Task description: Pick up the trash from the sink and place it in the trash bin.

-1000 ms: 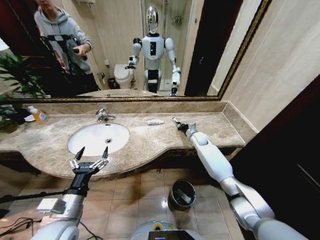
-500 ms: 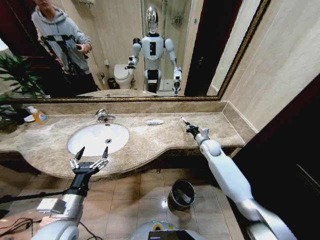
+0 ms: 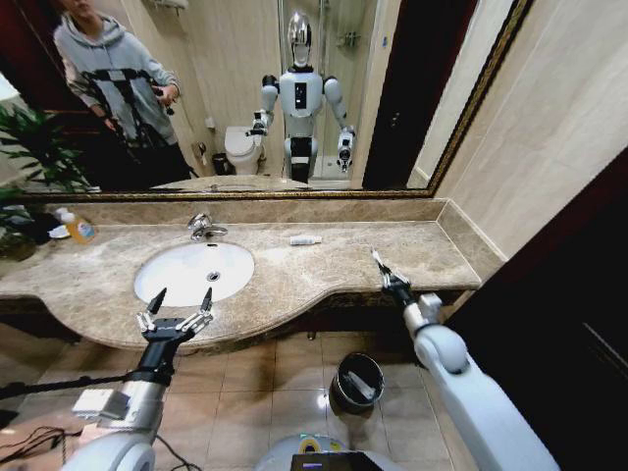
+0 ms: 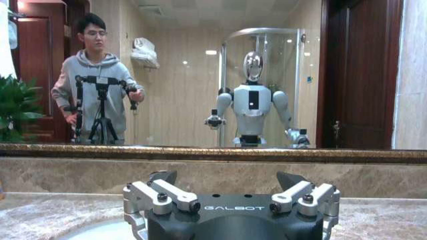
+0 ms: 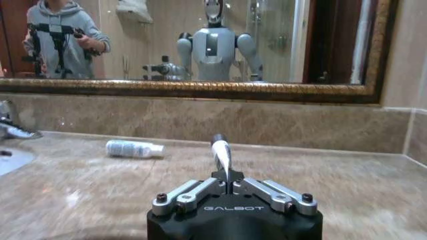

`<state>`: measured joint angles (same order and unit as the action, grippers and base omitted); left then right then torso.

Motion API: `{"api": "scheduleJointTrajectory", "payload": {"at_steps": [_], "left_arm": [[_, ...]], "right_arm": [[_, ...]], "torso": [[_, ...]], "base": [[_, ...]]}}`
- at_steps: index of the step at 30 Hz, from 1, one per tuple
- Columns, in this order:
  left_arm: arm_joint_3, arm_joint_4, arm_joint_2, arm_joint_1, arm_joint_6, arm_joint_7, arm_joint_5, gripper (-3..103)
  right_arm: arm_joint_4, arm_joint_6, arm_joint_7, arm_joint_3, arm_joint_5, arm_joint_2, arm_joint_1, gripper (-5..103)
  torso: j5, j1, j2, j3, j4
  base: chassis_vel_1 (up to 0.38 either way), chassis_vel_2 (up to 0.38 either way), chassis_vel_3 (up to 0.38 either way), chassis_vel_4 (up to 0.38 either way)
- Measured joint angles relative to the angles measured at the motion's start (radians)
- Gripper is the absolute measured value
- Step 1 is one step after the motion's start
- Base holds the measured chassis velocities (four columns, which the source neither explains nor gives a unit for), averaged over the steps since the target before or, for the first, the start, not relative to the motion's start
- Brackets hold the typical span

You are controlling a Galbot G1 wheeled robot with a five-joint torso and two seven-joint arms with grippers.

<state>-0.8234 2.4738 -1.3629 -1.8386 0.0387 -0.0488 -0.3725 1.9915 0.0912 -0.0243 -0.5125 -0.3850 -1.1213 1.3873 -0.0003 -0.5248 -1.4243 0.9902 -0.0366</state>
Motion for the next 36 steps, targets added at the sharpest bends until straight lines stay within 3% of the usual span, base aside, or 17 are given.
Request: {"api": "scheduleJointTrajectory", "payload": {"at_steps": [10,16,24,30,36], "left_arm": [[0.000,0.000,0.000,0.000,0.000,0.000,0.000,100],[0.000,0.000,0.000,0.000,0.000,0.000,0.000,100],[0.000,0.000,0.000,0.000,0.000,0.000,0.000,100],[0.000,0.000,0.000,0.000,0.000,0.000,0.000,100],[0.000,0.000,0.000,0.000,0.000,0.000,0.000,100]], "right_arm": [[0.014,-0.089,0.031,0.010,0.109,-0.078,0.135,1],[-0.101,-0.172,0.033,0.032,0.200,-0.142,0.222,1],[-0.284,-0.224,0.034,0.043,0.236,-0.207,0.228,1],[-0.390,-0.212,0.038,0.046,0.236,-0.218,0.182,1],[-0.487,-0.088,0.065,0.054,0.213,-0.217,0.117,1]], "torso": [[0.0003,0.000,0.000,0.000,-0.0004],[0.0003,0.000,0.000,0.000,-0.0001],[0.0003,0.000,0.000,0.000,-0.0002],[0.0003,0.000,0.000,0.000,-0.0002],[0.0003,0.000,0.000,0.000,-0.0003]], "base": [[0.000,0.000,0.000,0.000],[0.000,0.000,0.000,0.000],[0.000,0.000,0.000,0.000],[0.000,0.000,0.000,0.000],[0.000,0.000,0.000,0.000]]}}
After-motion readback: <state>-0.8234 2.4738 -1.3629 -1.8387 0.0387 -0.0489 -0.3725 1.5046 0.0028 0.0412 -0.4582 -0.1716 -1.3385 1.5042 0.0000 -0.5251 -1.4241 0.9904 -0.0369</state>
